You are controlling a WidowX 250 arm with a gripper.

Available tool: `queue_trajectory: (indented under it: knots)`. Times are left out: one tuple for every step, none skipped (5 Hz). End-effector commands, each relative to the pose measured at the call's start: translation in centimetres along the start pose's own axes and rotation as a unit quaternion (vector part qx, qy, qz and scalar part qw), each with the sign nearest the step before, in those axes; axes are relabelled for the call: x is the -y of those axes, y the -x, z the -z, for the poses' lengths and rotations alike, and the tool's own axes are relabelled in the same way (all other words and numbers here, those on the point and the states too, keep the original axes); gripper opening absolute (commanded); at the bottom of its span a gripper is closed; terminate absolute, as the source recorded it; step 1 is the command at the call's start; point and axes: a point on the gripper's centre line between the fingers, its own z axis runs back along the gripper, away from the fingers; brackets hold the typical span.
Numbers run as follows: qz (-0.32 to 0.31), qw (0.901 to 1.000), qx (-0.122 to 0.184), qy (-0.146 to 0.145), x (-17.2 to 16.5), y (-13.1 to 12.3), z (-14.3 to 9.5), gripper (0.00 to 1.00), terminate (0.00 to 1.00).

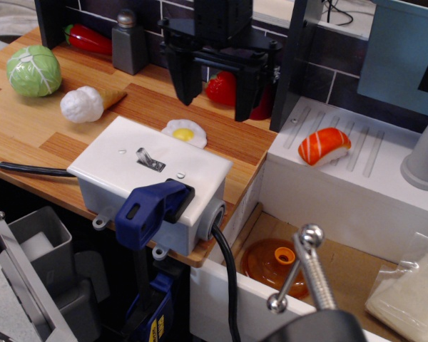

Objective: Move light switch to the right

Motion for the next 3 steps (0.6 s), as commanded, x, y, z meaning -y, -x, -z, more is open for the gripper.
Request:
queue_trajectory:
  knots:
    - [0.018,0.9985,0.047,-0.021,-2.4,2.6,-1.2,1.00,0.00]
    - [0.028,0.9978,0.039,-0.045,-3.8,3.9,0.2,1.00,0.00]
    - [0.030,0.9975,0.024,-0.060,-5.0,4.3,1.2,1.00,0.00]
